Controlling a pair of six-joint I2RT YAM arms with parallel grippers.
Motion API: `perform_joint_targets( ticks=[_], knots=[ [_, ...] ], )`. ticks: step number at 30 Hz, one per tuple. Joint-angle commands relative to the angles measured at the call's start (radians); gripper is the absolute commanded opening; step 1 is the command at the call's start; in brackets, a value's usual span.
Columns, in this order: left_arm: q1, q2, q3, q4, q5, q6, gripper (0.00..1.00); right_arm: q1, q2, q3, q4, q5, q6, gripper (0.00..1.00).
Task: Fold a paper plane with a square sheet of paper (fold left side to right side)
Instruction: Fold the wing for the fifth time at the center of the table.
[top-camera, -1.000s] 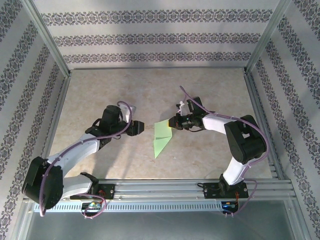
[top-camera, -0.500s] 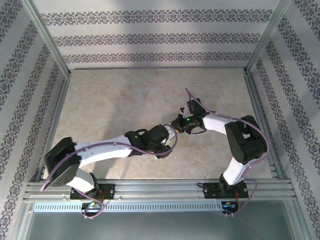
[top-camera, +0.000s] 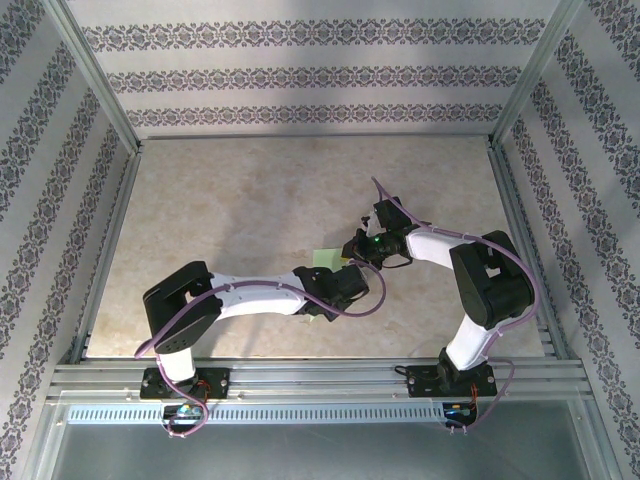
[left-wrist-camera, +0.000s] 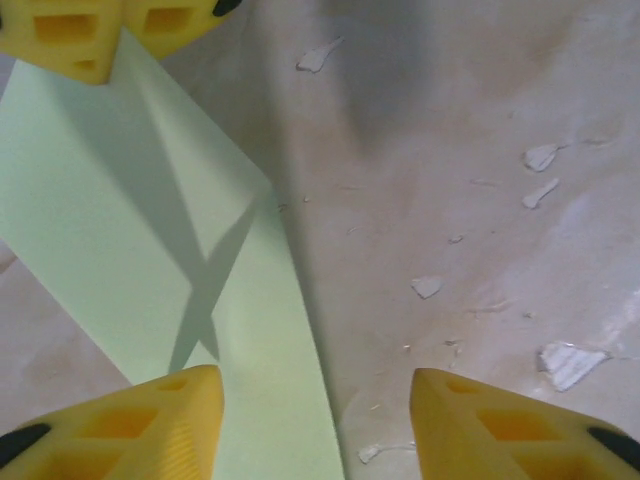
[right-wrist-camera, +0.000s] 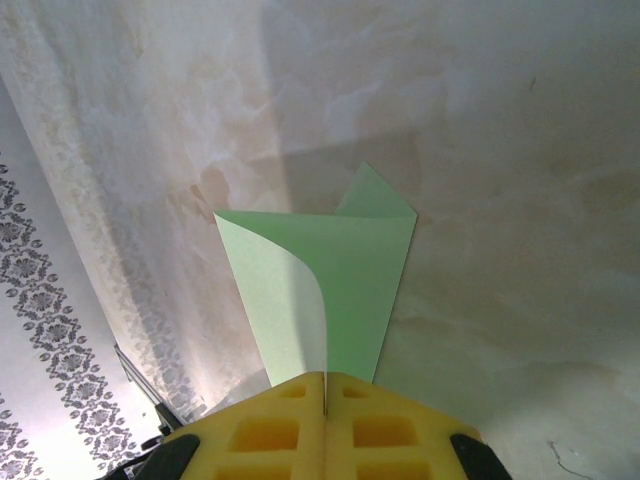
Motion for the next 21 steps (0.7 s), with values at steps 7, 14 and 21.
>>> perform_joint_targets(
  ticks=[7,14,21],
  knots=[
    [-0.01,0.027,0.006,-0.059,-0.067,-0.01,0.31,-0.009,-0.012,0.02,-0.02,0.032,-0.001,0.0],
    [-0.009,0.016,-0.015,-0.039,-0.068,-0.034,0.16,-0.009,-0.012,0.016,-0.036,0.051,-0.018,0.0],
    [0.006,0.03,-0.023,-0.004,-0.003,-0.046,0.06,-0.046,-0.075,-0.021,-0.056,0.12,-0.031,0.19]
  ],
)
